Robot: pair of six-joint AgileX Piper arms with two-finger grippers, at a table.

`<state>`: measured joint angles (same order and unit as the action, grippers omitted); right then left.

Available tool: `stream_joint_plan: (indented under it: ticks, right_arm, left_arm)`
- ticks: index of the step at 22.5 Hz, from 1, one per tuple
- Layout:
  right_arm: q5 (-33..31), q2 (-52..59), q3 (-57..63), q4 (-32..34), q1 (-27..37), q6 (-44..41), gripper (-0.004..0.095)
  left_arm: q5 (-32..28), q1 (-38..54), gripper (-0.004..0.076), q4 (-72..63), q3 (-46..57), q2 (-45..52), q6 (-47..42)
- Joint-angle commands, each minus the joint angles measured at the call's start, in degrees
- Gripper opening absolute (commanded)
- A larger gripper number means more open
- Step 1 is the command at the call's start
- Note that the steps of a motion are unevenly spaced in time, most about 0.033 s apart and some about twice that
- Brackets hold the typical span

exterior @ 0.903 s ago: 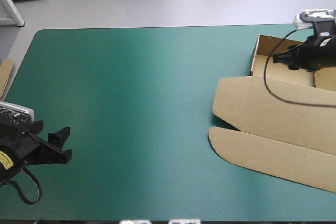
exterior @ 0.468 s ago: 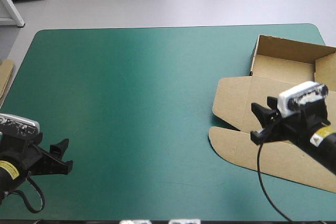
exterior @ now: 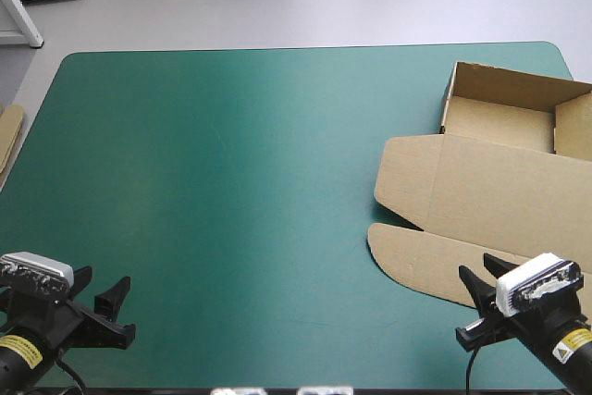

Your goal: Fold the box

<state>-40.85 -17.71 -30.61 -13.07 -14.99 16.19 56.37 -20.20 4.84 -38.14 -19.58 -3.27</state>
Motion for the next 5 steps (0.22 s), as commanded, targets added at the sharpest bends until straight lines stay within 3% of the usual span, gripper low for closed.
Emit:
stream_joint_plan:
  ticks: [1,5]
  right_arm:
    - [3.28,1.77,0.92,0.27,0.00,0.09,0.0353]
    - [-4.26,2.04,1.68,0.54,0.00,0.09,0.0264]
  left_arm:
    - [-6.83,-0.17,0.0406,-1.31,1.54,2.69,-0.32]
    - [-8.82,-0.17,0.0405,-2.13,7.38,7.21,-0.32]
